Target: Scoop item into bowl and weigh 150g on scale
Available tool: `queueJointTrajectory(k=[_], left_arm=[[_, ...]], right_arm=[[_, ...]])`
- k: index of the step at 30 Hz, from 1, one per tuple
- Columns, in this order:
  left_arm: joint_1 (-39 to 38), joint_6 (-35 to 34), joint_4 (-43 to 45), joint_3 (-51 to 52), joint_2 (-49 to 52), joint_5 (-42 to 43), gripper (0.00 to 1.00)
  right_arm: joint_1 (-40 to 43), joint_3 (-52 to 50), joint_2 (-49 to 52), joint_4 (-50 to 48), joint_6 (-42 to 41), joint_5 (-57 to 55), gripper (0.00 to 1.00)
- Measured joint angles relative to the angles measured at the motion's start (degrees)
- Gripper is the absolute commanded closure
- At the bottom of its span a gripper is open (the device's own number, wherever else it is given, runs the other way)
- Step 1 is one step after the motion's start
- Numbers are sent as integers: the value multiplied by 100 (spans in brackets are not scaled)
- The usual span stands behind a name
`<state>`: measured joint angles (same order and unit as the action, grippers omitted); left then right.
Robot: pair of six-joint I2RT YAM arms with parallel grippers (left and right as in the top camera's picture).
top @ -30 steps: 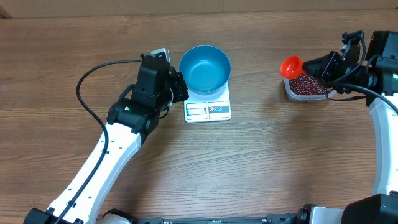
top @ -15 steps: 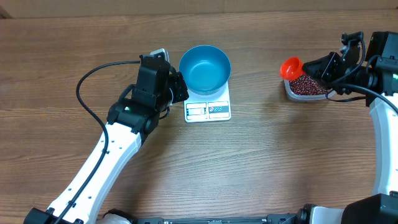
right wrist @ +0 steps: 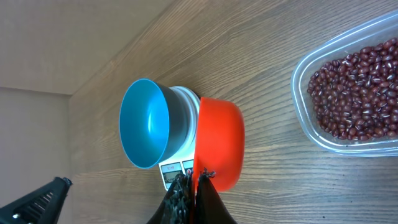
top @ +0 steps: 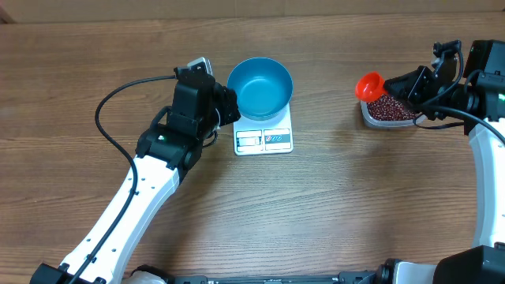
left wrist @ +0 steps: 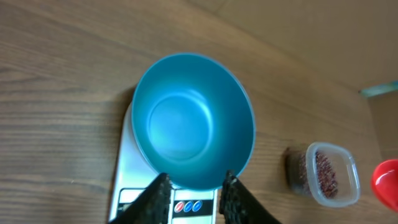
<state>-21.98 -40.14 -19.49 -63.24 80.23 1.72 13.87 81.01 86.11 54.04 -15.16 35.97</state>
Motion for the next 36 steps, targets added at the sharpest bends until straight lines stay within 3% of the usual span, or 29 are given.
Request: queueJointTrajectory(k=[7, 16, 23, 31, 36], left_arm=[[212, -4, 155, -7, 0, 133, 64], [472, 219, -1001, -903, 153, 286, 64], [387, 682, -1818, -1838, 841, 402, 66], [136, 1217, -2455, -2017, 1082, 461, 61], [133, 1891, -2481, -2020, 1108, 476, 68]], right_arm=[[0, 0, 0, -2, 0, 0, 96], [0, 0, 0, -35, 0, 2, 96], [0, 0, 0, 15, 0, 0, 96], [0, 0, 0, 57, 2, 0, 96], [0, 0, 0, 59, 0, 0, 96]])
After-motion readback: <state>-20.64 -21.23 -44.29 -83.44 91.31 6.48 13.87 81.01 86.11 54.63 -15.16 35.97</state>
